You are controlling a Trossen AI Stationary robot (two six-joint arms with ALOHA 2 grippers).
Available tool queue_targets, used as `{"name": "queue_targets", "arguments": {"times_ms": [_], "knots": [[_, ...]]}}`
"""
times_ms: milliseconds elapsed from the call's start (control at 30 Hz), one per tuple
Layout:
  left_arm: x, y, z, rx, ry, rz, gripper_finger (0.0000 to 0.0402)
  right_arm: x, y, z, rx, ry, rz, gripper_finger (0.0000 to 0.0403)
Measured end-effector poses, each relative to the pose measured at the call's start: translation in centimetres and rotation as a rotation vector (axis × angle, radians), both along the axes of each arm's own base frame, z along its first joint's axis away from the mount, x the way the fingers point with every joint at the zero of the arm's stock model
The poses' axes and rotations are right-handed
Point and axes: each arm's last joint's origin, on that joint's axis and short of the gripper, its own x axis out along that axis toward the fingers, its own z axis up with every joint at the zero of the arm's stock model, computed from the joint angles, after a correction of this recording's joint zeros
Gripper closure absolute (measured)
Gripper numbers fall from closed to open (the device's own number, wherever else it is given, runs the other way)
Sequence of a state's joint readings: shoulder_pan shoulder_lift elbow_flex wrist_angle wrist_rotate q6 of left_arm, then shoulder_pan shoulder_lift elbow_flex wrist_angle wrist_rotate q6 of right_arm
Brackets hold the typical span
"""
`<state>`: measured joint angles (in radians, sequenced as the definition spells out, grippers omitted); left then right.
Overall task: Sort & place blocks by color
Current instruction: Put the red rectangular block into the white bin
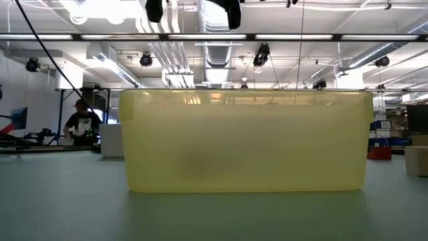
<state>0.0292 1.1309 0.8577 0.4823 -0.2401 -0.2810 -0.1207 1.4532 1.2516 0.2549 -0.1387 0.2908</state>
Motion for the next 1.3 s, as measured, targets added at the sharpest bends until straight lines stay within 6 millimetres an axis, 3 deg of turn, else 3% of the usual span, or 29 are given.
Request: {"name": "queue_targets", "arguments": {"times_ms": [267, 400, 633, 767, 1000, 1300], "knots": [[-0.1, 0.2, 0.2, -0.001, -0.013, 0.007, 0.0359, -0.4, -0.4, -0.1, 0.016, 0.088, -0.016, 0.0256], [-0.2, 0.6, 0.0, -0.052, 0.007, 0.016, 0.0359, -0.7, -1.0, 0.0, 0.030, 0.219, -0.032, 0.0237], [-0.7, 2.3, -0.2, -0.110, 0.324, 0.088, 0.0359, -2.4, -1.5, 1.0, 0.011, 0.496, -0.052, 0.0228], [-1.5, 4.5, 0.0, -0.158, 0.609, 0.188, 0.0359, -3.3, -1.5, 1.9, -0.013, 0.600, -0.078, 0.0233], [-2.2, 9.8, -1.0, -0.216, 1.052, 0.242, 0.0359, -3.5, -1.5, 3.1, -0.023, 0.582, -0.086, 0.0243], [-1.9, 16.8, -6.3, -0.318, 1.464, 0.256, 0.0359, -3.4, -1.4, 3.1, -0.001, 0.574, -0.094, 0.0256]]}}
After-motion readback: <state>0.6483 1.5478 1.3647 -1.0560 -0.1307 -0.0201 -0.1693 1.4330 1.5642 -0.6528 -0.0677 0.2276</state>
